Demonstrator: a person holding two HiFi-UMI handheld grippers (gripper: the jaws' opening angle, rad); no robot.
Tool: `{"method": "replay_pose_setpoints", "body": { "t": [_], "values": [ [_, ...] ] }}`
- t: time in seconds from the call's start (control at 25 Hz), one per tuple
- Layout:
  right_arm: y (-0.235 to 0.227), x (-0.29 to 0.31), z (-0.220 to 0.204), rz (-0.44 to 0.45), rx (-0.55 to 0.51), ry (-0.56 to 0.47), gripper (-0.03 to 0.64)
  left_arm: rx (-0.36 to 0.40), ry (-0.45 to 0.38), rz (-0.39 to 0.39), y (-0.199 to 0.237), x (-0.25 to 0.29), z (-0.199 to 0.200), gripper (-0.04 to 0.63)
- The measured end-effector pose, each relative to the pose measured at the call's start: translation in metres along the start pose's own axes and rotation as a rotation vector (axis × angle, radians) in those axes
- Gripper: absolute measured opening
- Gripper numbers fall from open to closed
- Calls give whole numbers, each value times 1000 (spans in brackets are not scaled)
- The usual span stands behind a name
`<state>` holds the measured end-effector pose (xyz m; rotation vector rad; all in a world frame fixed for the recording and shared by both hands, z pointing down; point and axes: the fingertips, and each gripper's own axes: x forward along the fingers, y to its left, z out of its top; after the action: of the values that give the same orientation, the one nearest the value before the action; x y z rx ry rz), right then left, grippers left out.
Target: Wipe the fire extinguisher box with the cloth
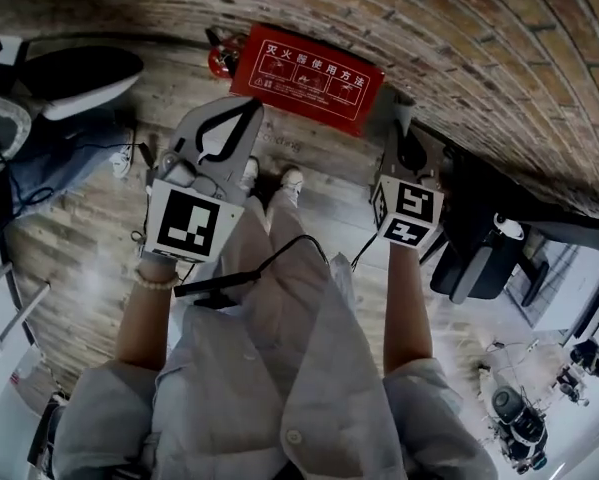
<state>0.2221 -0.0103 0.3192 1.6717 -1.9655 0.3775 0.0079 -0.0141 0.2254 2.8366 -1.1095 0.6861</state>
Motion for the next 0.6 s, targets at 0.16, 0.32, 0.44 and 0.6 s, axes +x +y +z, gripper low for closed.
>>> {"method": "replay_pose_setpoints", "body": {
  "t": [0.16,0.32,0.44,0.6],
  "values": [
    [-2,-26,35,1,-2,-60,26,53,-8,-19,-3,-17,21,-3],
    [-5,-47,66,-7,-15,-99,27,48,-16,-20,-1,-26,39,-3],
    [-2,-65,86,-3,-43,-116,27,50,-50,-23,-2,-30,61,-3],
    [9,-84,110,16,-78,-158,27,83,-83,-15,0,-36,87,-3]
  ]
}}
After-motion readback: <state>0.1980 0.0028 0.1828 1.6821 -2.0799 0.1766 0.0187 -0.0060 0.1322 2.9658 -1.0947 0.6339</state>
